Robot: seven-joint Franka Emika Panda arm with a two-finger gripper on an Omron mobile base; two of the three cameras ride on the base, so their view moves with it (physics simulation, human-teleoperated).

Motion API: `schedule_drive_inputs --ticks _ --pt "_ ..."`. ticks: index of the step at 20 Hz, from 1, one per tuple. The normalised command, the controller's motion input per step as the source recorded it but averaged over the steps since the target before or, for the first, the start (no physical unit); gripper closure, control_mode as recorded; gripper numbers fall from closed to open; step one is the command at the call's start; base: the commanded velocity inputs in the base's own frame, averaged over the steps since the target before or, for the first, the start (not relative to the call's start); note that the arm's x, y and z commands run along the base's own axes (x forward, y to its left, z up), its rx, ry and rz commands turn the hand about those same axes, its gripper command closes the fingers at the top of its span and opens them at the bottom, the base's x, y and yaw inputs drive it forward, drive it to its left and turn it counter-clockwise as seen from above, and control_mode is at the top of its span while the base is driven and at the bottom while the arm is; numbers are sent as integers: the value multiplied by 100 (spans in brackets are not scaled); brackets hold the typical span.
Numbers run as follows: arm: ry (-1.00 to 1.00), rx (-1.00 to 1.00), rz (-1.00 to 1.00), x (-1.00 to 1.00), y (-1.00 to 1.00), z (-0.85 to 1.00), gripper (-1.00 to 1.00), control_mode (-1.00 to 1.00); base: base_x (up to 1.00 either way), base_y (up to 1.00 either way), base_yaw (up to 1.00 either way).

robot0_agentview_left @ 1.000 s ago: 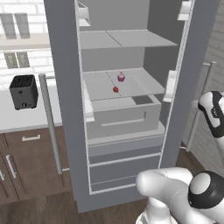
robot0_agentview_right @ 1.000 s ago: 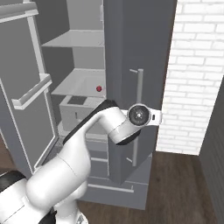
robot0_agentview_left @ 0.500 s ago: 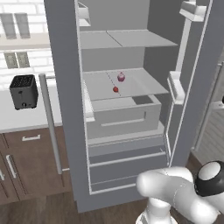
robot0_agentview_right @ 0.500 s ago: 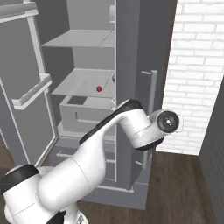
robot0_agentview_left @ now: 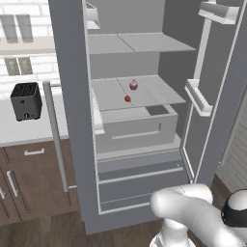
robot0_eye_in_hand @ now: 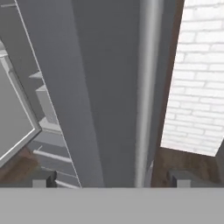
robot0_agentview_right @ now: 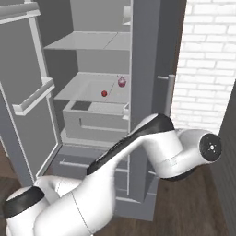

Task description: Take the strawberry from the fridge and place it on top of the pancake, located on the dining counter.

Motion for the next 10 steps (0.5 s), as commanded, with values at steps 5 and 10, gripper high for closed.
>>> schedule_drive_inputs --ticks 5,10 --pt "5 -29 1 -80 83 49 -100 -100 0 0 0" --pt "13 -47 0 -23 100 17 -100 -100 0 0 0"
